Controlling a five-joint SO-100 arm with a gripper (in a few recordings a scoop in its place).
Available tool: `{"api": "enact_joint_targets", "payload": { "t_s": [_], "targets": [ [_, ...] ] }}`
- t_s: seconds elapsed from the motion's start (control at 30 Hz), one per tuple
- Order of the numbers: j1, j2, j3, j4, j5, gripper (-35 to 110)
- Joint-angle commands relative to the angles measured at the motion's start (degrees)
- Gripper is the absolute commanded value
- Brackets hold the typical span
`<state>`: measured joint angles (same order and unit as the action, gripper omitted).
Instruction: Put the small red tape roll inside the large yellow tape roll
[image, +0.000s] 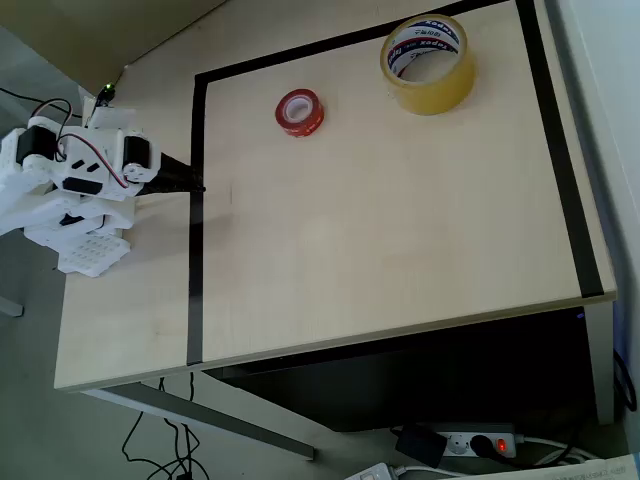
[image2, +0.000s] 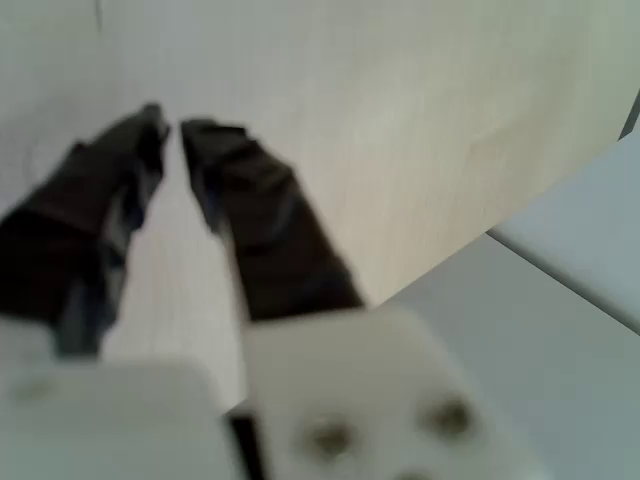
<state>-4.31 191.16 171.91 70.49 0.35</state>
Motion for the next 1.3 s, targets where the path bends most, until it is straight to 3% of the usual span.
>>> {"api": "enact_joint_targets", "payload": {
  "t_s": [0.0,0.3,0.5,0.73,0.97,1.1,1.27],
  "targets": [
    [-20.8,-0.1,6.8,0.5,0.7,0],
    [-19.9,-0.1,4.0,1.8,-2.1,0],
    [-11.4,-3.5,-9.3,3.5,-9.1,0],
    [-7.7,-38.4,-35.2,3.3,-11.6,0],
    [-4.7,-74.5,-66.7,15.6,-11.6,0],
    [-5.8,-83.7,-76.6,18.6,-23.6,5],
    [-9.5,-93.1,-85.8,22.2,-28.3,20]
  ]
}}
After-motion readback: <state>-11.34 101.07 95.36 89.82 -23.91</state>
